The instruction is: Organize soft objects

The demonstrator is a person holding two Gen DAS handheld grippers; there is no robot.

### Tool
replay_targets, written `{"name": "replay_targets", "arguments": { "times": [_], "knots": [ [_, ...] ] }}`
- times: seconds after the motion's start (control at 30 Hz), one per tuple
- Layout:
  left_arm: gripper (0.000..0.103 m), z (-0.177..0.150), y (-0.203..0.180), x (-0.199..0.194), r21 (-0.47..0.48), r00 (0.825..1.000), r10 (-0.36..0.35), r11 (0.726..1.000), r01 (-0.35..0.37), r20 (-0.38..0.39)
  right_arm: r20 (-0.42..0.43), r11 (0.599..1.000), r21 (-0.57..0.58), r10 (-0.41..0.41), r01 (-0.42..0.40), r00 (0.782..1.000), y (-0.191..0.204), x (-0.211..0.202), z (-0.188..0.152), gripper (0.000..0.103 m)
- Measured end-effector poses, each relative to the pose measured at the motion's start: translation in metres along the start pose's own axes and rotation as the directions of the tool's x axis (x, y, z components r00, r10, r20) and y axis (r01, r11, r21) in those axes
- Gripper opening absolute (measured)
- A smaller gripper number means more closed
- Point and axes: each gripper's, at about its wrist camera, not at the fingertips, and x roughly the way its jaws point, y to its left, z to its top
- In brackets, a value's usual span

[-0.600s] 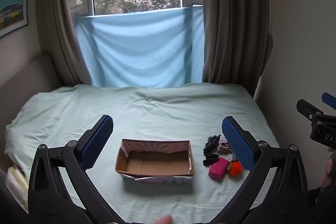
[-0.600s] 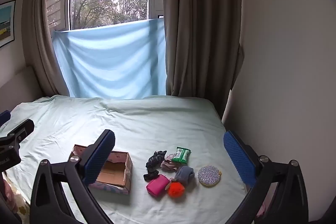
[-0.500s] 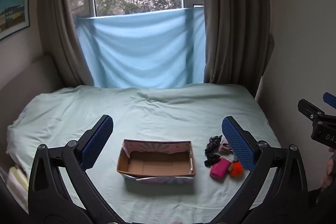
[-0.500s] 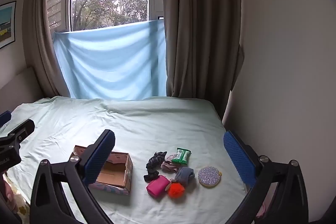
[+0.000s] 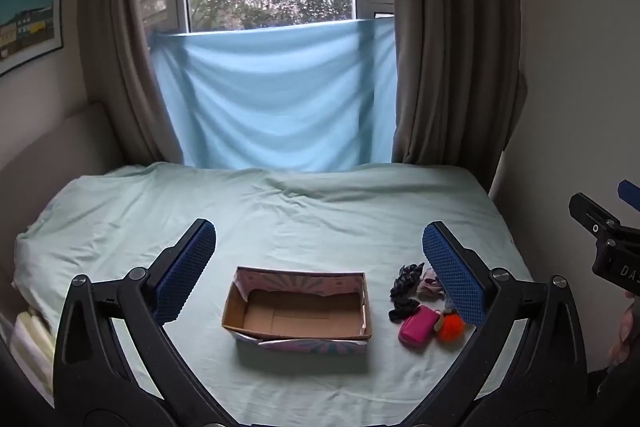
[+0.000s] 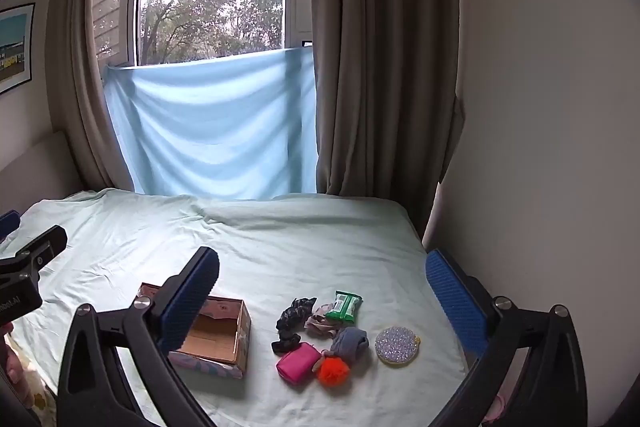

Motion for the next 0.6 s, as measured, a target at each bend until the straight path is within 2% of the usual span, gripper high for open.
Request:
{"name": "replay_targets", "arguments": {
  "times": [0.6],
  "knots": [
    [0.103, 0.0005, 0.0035, -0.0011, -0.009, 1.0, -0.005, 1.0, 0.005, 0.003, 0.018, 1.0, -0.002, -0.007, 0.007, 1.0, 0.0022, 0.0047, -0.0063, 0.103]
  ]
}}
